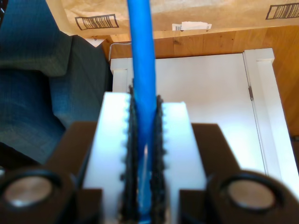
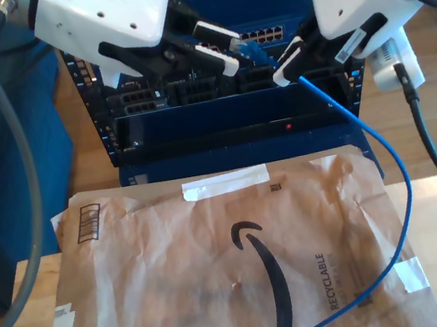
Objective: Grab the cable and plug it in
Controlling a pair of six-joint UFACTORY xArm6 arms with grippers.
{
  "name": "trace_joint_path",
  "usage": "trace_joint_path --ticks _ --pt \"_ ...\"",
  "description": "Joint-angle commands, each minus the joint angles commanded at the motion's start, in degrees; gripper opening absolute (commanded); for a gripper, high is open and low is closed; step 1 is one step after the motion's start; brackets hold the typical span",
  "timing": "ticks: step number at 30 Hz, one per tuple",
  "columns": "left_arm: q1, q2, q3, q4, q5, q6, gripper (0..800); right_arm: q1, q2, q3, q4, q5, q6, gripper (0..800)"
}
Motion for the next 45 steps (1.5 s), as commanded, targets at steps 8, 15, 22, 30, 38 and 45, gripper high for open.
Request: trace_joint_path --ticks 8,15,22,30,38,45 --pt "0.0 0.1 0.1 -0.1 0.0 0.0 261 0.0 0.0 0.1 0.1 0.0 0.0 9" --pt "0.0 0.1 0.1 -0.1 0.0 0.0 261 0.0 0.1 0.2 0.4 0.0 0.0 9" --pt "0.0 0.1 0.0 -1.8 0.0 0.1 261 0.1 0.1 -0.1 0.6 0.0 0.0 9" --pt "0.0 0.1 0.0 -2.0 0.1 0.1 260 0.1 0.1 -0.2 0.6 0.0 0.0 9" --pt "0.0 0.1 0.9 -1.9 0.0 0.2 260 0.0 0.0 -0.1 0.5 0.5 0.0 9" --pt "0.0 0.1 1.1 -2.0 0.0 0.2 197 0.1 0.0 -0.1 0.5 0.7 0.0 9"
